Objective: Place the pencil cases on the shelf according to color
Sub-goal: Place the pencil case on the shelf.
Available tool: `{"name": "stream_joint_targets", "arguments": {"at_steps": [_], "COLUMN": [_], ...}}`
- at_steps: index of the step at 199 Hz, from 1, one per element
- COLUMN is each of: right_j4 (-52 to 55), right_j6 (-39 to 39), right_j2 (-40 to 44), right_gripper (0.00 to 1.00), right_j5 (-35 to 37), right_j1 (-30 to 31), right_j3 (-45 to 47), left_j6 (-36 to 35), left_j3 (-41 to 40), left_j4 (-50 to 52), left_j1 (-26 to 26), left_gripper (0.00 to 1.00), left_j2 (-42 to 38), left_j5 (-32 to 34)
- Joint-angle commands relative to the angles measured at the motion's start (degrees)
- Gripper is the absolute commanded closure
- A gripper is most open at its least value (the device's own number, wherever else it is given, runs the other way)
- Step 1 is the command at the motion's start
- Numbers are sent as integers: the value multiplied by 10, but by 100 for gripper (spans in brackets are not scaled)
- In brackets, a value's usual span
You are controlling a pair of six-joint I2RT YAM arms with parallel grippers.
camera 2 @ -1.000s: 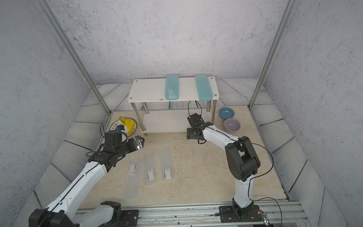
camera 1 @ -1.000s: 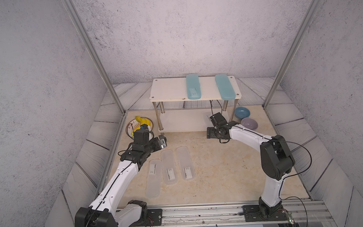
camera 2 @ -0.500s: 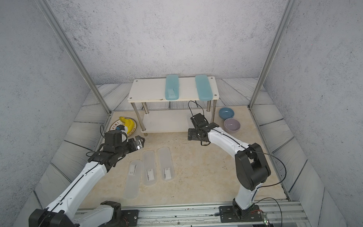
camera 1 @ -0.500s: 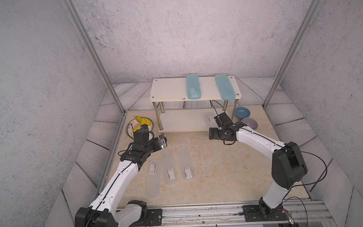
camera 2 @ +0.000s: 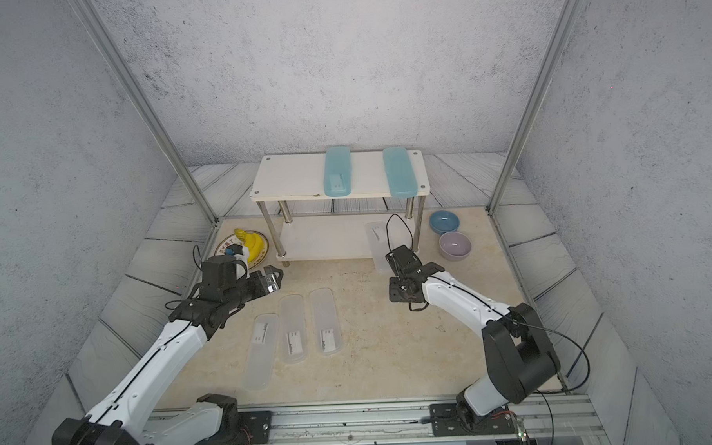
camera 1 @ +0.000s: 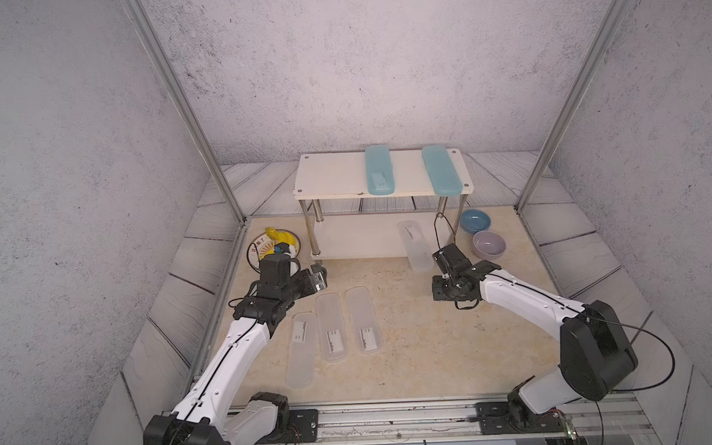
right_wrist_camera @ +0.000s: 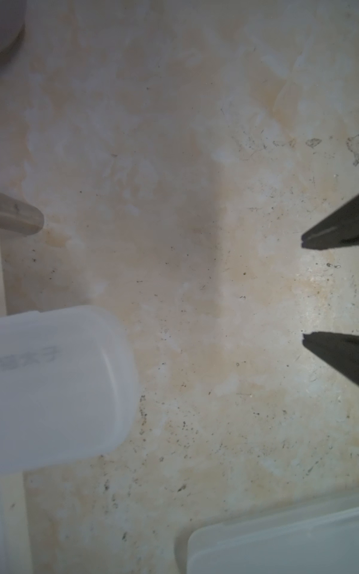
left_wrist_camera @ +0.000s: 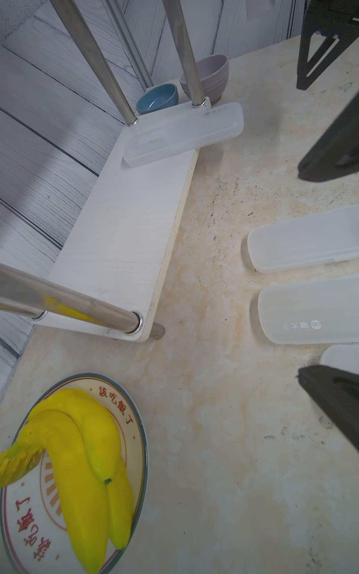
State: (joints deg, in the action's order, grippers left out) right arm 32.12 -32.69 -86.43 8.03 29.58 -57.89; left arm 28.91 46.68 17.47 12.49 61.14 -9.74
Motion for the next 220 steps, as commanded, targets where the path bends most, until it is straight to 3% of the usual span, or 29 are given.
{"name": "stream_joint_targets", "arguments": {"at_steps": [1,65,146,220], "right_j4": [-55,-114,-119,-125], "right_j6": [-19,-17,4,8], "right_j2": [-6,-122,-207,-260], "right_gripper": [59,67,66,65], "right_j5": [-36,-57,-39,-91], "right_j1": [3,1,-18,-31], "right_j3": [24,-50,-144,-223], "left_j6": [-2,-4,-6,-11], "left_j3": [-1,-1,3,0], "left_j4": [-4,9,14,19], "left_j1": [-4,-3,-4,-4], "left_gripper": [1,1,1,2], "left_j2": [-2,-10,-8,-10], "left_j5": [-7,-4,-3,0]}}
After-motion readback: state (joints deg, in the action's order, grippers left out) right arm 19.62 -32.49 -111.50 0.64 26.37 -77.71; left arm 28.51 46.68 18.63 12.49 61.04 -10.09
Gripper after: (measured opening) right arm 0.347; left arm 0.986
